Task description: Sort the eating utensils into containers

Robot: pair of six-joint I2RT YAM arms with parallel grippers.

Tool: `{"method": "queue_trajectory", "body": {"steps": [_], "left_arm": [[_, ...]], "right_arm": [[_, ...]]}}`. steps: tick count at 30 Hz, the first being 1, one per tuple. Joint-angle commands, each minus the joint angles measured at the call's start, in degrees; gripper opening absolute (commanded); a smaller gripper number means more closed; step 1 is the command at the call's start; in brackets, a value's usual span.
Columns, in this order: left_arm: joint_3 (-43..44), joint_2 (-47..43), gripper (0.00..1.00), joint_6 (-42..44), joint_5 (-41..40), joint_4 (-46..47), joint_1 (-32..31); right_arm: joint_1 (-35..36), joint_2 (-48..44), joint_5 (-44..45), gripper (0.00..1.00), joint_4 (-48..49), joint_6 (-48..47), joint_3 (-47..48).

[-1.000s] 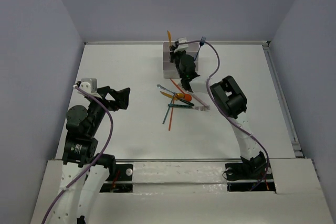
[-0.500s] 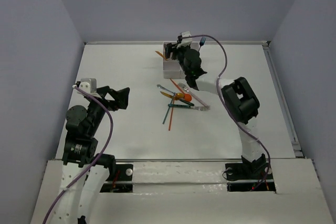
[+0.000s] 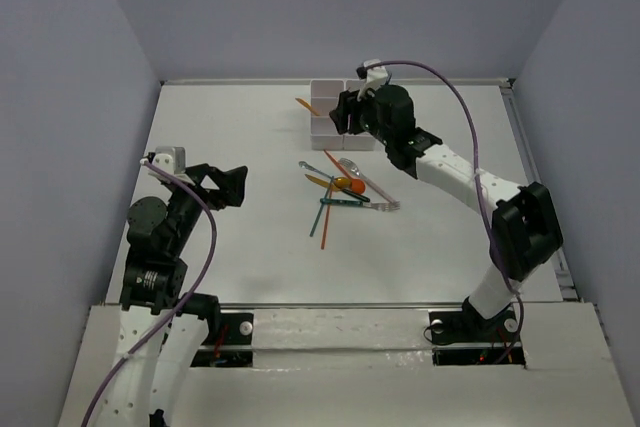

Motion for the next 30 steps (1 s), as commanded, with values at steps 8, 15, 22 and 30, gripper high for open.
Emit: {"method": "queue_trajectory", "body": {"steps": [8,15,22,30], "left_arm": [[0.0,0.7,0.99,-0.1,2.1,2.9,0.5],[0.0,-0.5,0.99,-0.1,2.3,2.9,0.5],[0.0,-1.3,0.99,0.0,2.0,2.6,0.0],[0.1,-1.8,0.99,0.0,1.7,2.4,-0.6]], "right_arm": [[0.1,-7.5,-9.0,0.70,-21.6,13.7,-16.2],[1.2,-2.2,-10.4,0.40,-23.2,12.1,-14.3],[3.7,5.3,-9.3,0.45,-27.6,9.1,-7.1],[5.8,10.6,-8.6,0.31,-30.2,7.7,-3.2]]}}
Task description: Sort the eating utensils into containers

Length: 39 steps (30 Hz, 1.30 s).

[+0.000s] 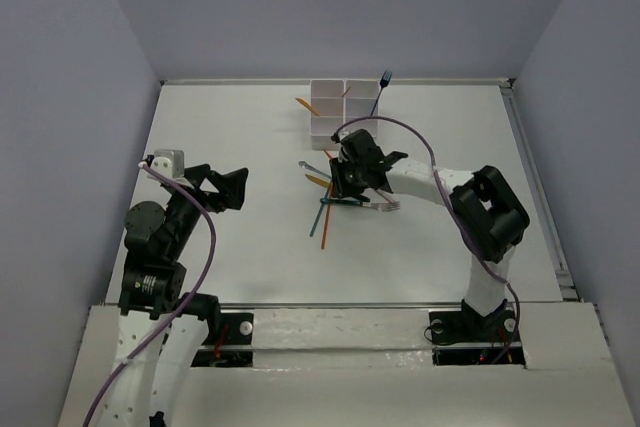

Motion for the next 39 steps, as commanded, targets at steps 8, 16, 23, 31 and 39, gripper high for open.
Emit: {"method": "queue_trajectory", "body": {"steps": [8,16,23,31,39], "left_arm": [[0.2,-0.9,0.99,0.1,0.3,2.3,-0.6],[0.2,-1.0,0.99,0.1,0.1,2.3,-0.6],[0.1,-0.8,0.99,0.1,0.1,2.5,-0.6],[0.0,-0.5,0.99,-0.1,0.2,2.6,-0.6],[0.1,-1.0,0.99,-0.1,0.3,2.6,-0.6]], "right_arm": [[1.7,2.2,-2.4,0.37,-5.1,-4.8,3.1],[2.2,-3.2,-4.8,0.29,-4.7,-5.7,-4.2],[2.2,-10.6,-6.8,0.26,-3.4,-5.5,-13.0],[3.2,-20.8,-1.7,0.65,-4.4,-2.3,-18.1],[3.2,-28.1,-0.3,0.84,-7.3,7.2,-23.5]]}}
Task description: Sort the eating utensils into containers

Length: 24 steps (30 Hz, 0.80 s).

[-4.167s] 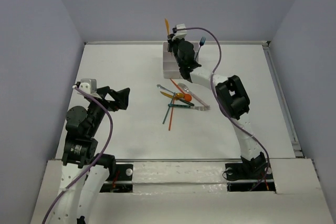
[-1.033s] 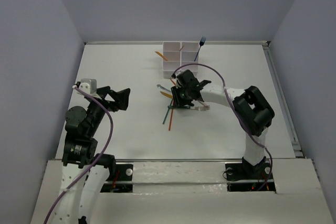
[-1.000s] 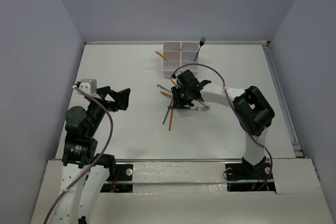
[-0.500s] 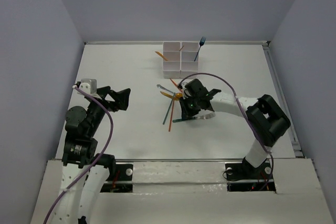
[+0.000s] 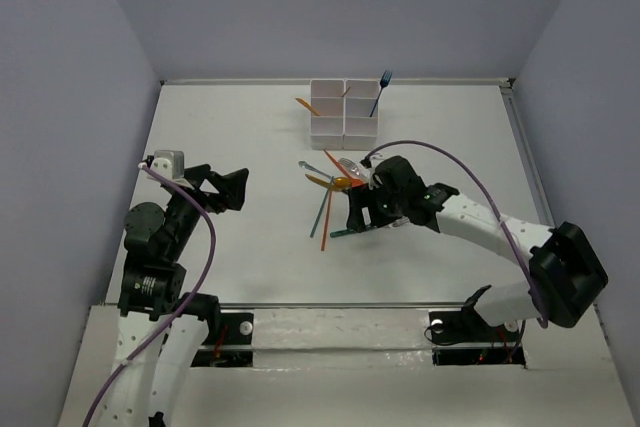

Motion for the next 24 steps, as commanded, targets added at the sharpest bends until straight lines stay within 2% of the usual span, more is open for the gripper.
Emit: {"method": "queue_trajectory", "body": {"steps": [1,7,11,18,24], "left_arm": [[0.1,-0.7,0.99,-0.1,0.4,2.5,-0.2],[0.2,-0.8,0.99,0.0,0.1,2.3,-0.7],[0.2,-0.9,0.99,0.1,0.0,2.3,-1.2],[0.2,-1.2,0.99,0.2,-0.5,2.1,-1.7],[0.3,-1.3,0.99,0.1,-0.5,2.0,-1.7]], "right_arm": [[0.4,-0.3,0.8,0.84,-1.7,6.6,-4.4],[0.4,3.1,4.2,1.00,1.9,11.8,-6.9],[0.4,6.9,10.3,1.00,1.4,12.9,-4.4],[0.4,12.7,16.1,1.00,2.9,13.5,-0.4],[0.4,17.9,21.5,0.97,-2.5,11.1,4.5]]}}
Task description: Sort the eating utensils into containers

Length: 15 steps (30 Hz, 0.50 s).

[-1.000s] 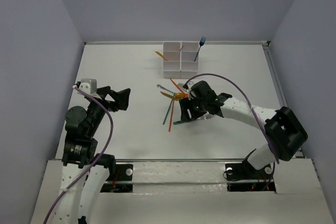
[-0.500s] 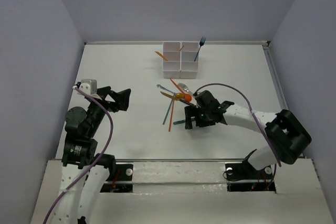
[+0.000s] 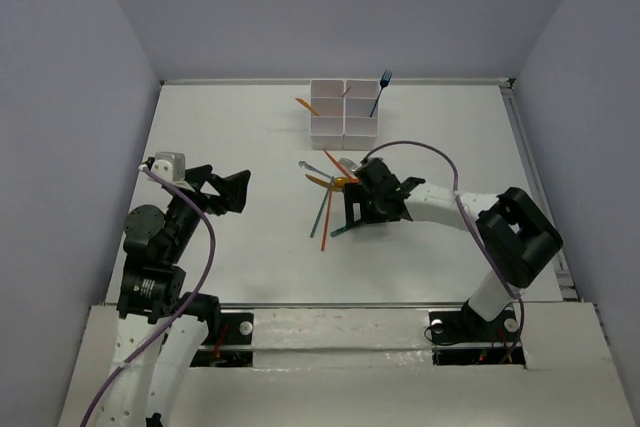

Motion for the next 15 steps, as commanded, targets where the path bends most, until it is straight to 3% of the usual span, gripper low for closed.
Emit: {"method": "queue_trajectory", "body": {"steps": [1,8,15], "left_arm": [[0.3,-0.5,0.99,0.2,-0.3,2.1,-0.2],[0.2,0.1,0.99,0.1,0.1,2.2,-0.2],[0.1,0.0,0.99,0.1,-0.4,2.1,-0.2]], "right_arm": [[0.3,4.1,6.3,0.96,-4.0,-1.4,2.0],[1.5,7.8,9.3,0.82,-5.9,-0.2,4.8],[2.7,9.5,12.0,0.51,-8.2,0.2,6.2]]}}
